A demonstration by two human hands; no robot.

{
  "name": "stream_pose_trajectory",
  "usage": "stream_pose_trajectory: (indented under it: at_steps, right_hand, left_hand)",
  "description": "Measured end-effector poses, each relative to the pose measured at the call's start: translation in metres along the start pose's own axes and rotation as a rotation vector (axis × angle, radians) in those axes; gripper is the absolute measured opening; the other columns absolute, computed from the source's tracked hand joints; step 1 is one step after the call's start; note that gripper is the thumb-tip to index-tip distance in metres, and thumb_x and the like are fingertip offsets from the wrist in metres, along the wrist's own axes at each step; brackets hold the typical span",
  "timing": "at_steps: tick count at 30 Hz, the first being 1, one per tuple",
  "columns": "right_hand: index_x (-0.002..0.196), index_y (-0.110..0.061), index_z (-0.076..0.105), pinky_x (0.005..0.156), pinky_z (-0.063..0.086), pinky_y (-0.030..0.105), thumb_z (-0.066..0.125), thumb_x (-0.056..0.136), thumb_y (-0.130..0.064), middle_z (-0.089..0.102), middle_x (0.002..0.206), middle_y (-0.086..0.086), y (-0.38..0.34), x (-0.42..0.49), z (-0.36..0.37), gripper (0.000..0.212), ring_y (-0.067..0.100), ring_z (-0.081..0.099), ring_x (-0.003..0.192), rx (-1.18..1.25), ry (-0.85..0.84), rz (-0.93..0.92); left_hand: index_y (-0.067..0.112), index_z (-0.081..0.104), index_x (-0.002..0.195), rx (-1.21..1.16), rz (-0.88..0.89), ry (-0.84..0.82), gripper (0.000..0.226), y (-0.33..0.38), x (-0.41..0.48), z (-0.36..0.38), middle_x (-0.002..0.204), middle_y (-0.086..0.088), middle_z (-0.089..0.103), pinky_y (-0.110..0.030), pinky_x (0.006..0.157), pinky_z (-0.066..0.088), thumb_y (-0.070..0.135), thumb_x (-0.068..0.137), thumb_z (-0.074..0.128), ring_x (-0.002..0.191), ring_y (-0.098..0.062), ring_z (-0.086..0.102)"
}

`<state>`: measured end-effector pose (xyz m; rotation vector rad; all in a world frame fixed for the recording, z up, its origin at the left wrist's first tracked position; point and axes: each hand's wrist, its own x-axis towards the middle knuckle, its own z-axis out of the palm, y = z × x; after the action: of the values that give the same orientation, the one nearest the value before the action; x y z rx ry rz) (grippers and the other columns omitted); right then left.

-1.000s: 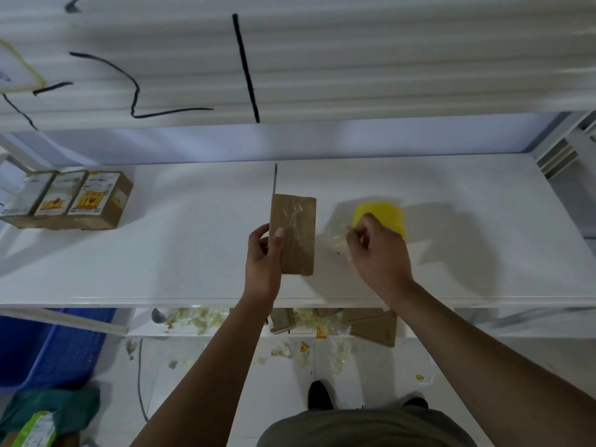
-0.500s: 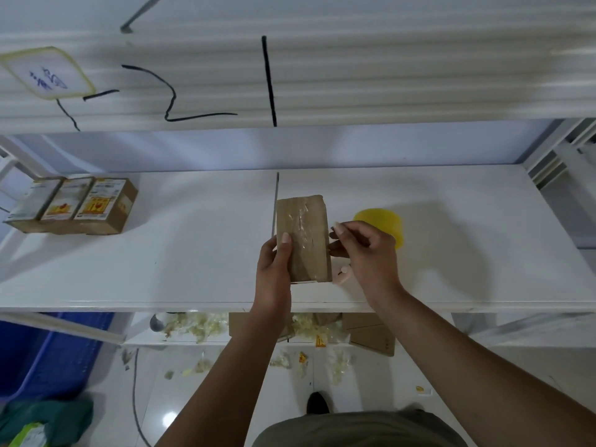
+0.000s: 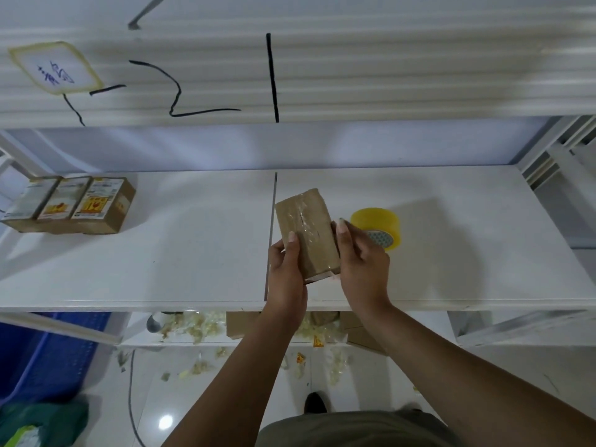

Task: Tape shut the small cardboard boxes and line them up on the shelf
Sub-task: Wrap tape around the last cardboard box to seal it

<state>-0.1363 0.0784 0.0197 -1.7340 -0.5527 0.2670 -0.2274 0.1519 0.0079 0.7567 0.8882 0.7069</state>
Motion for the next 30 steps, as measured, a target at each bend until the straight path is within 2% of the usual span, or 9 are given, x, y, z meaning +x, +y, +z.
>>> stream_pose_trajectory:
  at_steps: [3,6,9,12,20,22,25,27,30]
  right_hand:
    - [0.104,-0.025,0.078,0.079,0.065,0.049,0.053,0.097,-0.070,0.079,0.088,0.000,-0.003,0.000,0.000,0.051,0.021,0.077,0.091,0.060,-0.146,0.182]
    - [0.112,-0.045,0.076,0.089,0.063,0.052,0.060,0.096,-0.064,0.080,0.104,-0.015,-0.005,0.004,0.004,0.030,0.010,0.075,0.103,0.046,-0.235,0.215]
    - [0.133,-0.031,0.069,0.098,0.059,0.046,0.058,0.104,-0.053,0.077,0.120,-0.008,-0.005,0.003,0.014,0.038,0.013,0.072,0.114,0.107,-0.251,0.297]
    - [0.128,-0.026,0.072,0.089,0.056,0.032,0.051,0.108,-0.049,0.078,0.111,-0.009,-0.002,0.001,0.020,0.037,0.010,0.072,0.106,0.090,-0.280,0.356]
    - [0.128,-0.022,0.069,0.102,0.056,0.048,0.056,0.106,-0.046,0.075,0.119,0.001,-0.001,0.015,0.020,0.035,0.022,0.071,0.111,0.001,-0.308,0.393]
    - [0.149,-0.020,0.055,0.105,0.054,0.046,0.058,0.105,-0.048,0.068,0.135,0.001,0.000,0.015,0.027,0.052,0.026,0.066,0.124,-0.006,-0.287,0.419]
    - [0.169,-0.023,0.008,0.109,0.049,0.040,0.064,0.099,-0.056,0.055,0.148,0.005,0.001,0.019,0.034,0.096,0.028,0.058,0.135,-0.004,-0.283,0.526]
    - [0.166,-0.022,0.026,0.113,0.049,0.048,0.065,0.097,-0.059,0.059,0.147,0.005,0.006,0.025,0.037,0.088,0.029,0.061,0.132,-0.060,-0.357,0.538]
    - [0.131,-0.018,0.069,0.104,0.054,0.054,0.065,0.099,-0.054,0.077,0.120,0.006,0.011,0.032,0.037,0.048,0.028,0.073,0.111,-0.113,-0.480,0.499]
  left_hand:
    - [0.022,0.047,0.138,0.134,0.096,-0.002,0.048,-0.005,0.002,-0.006,0.132,-0.008,0.070,-0.033,0.089,0.062,0.055,0.106,0.056,0.110,-0.013,0.076]
    - [0.032,0.044,0.138,0.295,0.190,0.002,0.071,-0.003,0.003,-0.009,0.126,0.003,0.066,-0.029,0.082,0.063,0.075,0.085,0.066,0.102,-0.003,0.076]
    - [0.035,0.055,0.136,0.346,0.269,0.057,0.072,0.004,0.009,-0.010,0.119,0.005,0.072,-0.027,0.076,0.065,0.066,0.077,0.082,0.096,-0.003,0.077]
    - [0.036,0.064,0.138,0.432,0.327,0.099,0.063,0.008,0.011,-0.015,0.109,0.013,0.078,-0.026,0.076,0.065,0.054,0.082,0.087,0.094,-0.002,0.078]
    - [0.029,0.071,0.135,0.503,0.252,0.072,0.052,-0.001,0.020,-0.019,0.120,0.006,0.077,-0.031,0.083,0.066,0.053,0.090,0.081,0.092,-0.008,0.080]
    - [0.031,0.074,0.129,0.497,0.240,0.097,0.044,-0.001,0.023,-0.017,0.111,0.009,0.080,-0.028,0.081,0.064,0.051,0.090,0.080,0.090,-0.006,0.079]
    - [0.036,0.077,0.117,0.488,0.238,0.108,0.025,0.001,0.031,-0.019,0.096,0.018,0.081,-0.015,0.071,0.059,0.046,0.095,0.075,0.087,0.002,0.077]
    - [0.036,0.076,0.112,0.525,0.250,0.118,0.015,0.001,0.037,-0.022,0.091,0.018,0.080,-0.010,0.066,0.055,0.043,0.102,0.068,0.085,0.005,0.075]
    - [0.027,0.073,0.113,0.579,0.209,0.133,0.021,-0.002,0.050,-0.029,0.095,0.008,0.079,-0.021,0.073,0.057,0.040,0.109,0.058,0.087,-0.003,0.075]
